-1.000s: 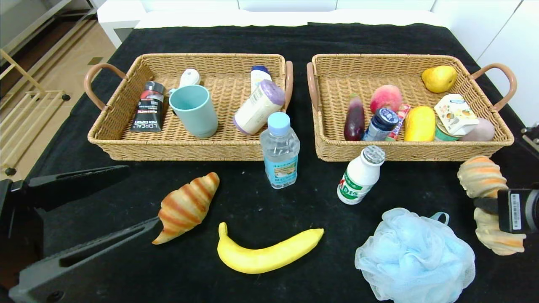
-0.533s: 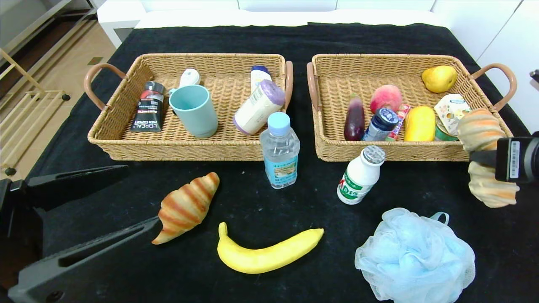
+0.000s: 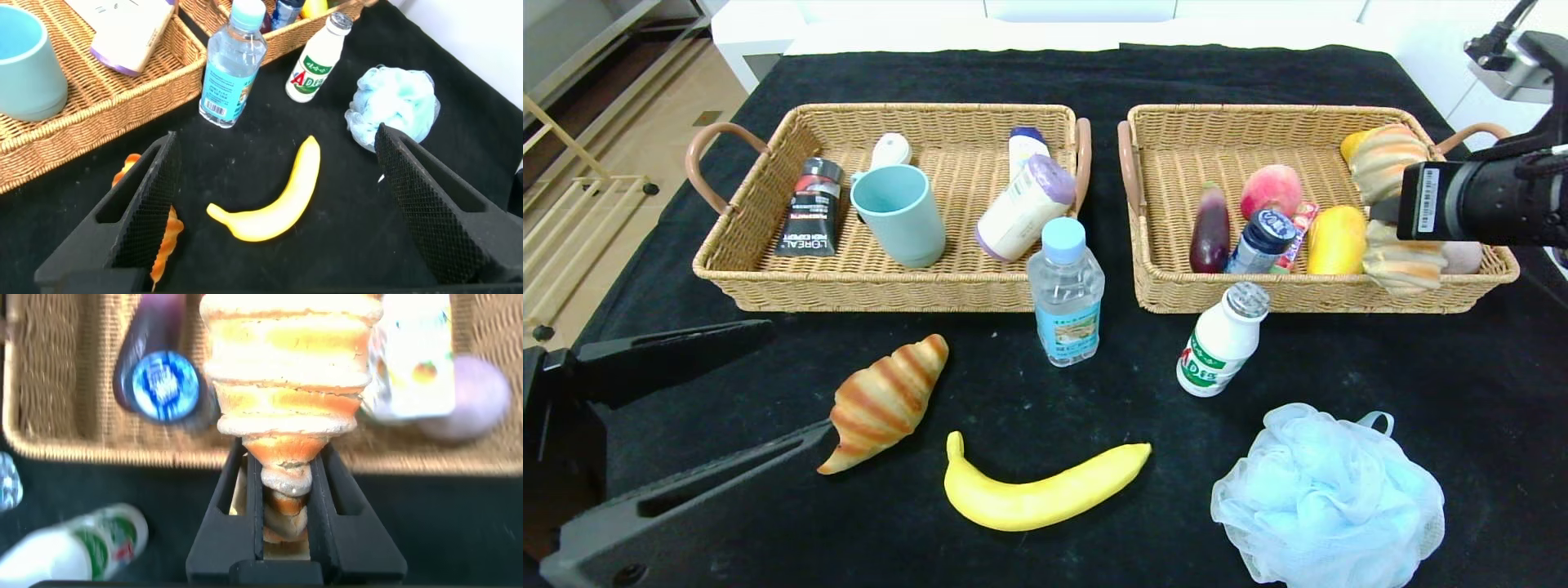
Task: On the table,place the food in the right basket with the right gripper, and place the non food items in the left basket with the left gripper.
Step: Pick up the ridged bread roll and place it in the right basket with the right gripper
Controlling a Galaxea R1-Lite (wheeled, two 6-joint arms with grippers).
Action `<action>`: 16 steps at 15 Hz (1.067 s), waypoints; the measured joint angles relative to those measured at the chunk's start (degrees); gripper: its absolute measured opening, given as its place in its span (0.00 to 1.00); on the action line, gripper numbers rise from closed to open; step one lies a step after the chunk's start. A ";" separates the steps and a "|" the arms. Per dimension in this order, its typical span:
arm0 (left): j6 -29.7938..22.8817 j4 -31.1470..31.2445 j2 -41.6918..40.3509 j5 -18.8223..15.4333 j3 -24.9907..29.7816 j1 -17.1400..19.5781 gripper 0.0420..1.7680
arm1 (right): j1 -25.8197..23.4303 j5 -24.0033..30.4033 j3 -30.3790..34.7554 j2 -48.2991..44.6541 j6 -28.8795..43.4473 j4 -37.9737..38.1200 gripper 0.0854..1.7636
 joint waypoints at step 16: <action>-0.02 -0.02 0.16 -0.06 0.02 0.00 0.97 | 0.02 0.07 -3.67 12.24 -0.30 -20.38 0.44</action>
